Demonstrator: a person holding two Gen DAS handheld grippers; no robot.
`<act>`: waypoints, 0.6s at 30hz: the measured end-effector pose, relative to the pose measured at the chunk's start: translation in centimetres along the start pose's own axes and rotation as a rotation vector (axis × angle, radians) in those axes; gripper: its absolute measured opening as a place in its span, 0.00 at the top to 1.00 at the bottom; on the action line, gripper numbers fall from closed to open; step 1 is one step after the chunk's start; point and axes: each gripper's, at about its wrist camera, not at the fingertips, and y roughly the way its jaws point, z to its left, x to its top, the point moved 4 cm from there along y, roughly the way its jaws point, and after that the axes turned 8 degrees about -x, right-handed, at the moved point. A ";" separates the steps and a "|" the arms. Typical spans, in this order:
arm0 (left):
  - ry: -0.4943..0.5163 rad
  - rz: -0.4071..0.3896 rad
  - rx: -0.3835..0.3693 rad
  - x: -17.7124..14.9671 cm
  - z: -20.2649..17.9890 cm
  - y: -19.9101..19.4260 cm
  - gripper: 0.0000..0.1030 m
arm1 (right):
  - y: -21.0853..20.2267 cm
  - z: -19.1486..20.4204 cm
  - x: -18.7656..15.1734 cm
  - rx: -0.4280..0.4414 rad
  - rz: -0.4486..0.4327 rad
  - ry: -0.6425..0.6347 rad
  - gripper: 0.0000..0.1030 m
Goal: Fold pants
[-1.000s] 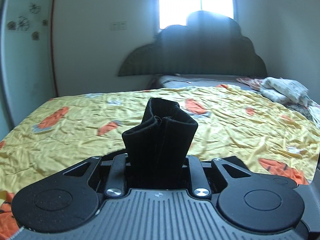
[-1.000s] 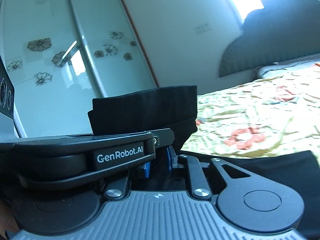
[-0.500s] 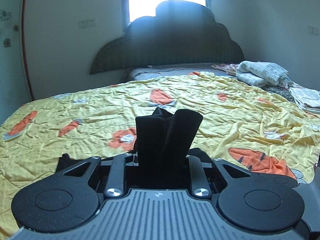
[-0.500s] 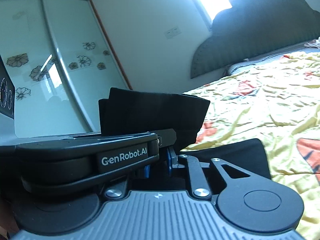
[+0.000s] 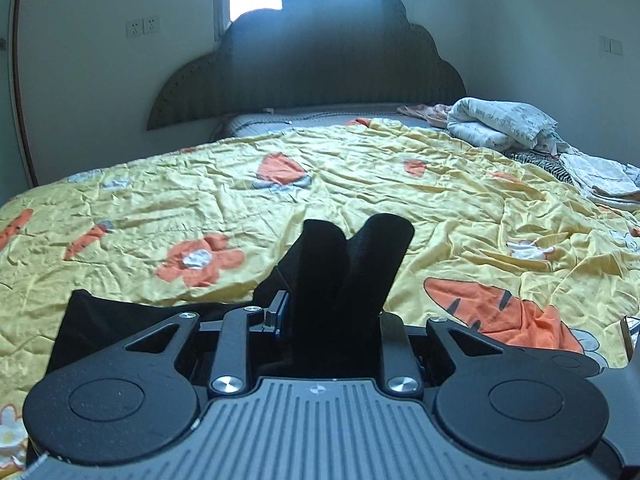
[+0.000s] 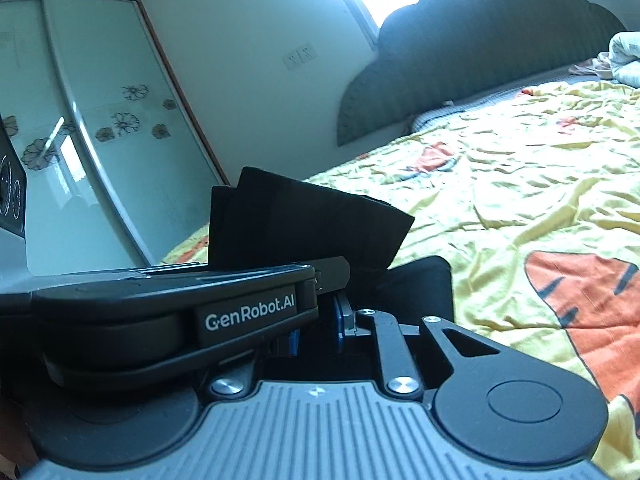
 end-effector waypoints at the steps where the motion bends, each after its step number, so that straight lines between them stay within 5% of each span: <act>1: -0.001 0.005 -0.009 0.0 -0.1 0.2 0.71 | 0.0 -0.1 0.0 -0.009 0.005 0.000 0.83; 7: -0.017 0.035 -0.066 -0.2 -1.2 0.8 0.55 | -0.7 -1.1 0.1 -0.103 0.043 -0.087 0.70; 14: -0.142 0.042 -0.236 0.8 -0.4 -0.5 0.41 | -3.7 -3.4 -0.1 -0.290 0.030 -0.181 0.54; 16: -0.139 0.014 -0.235 1.6 0.9 -1.6 0.37 | -4.4 -4.4 0.2 -0.349 0.019 -0.167 0.54; 18: -0.121 -0.019 -0.158 2.4 3.1 -2.7 0.34 | -5.2 -5.3 0.9 -0.347 -0.009 -0.102 0.54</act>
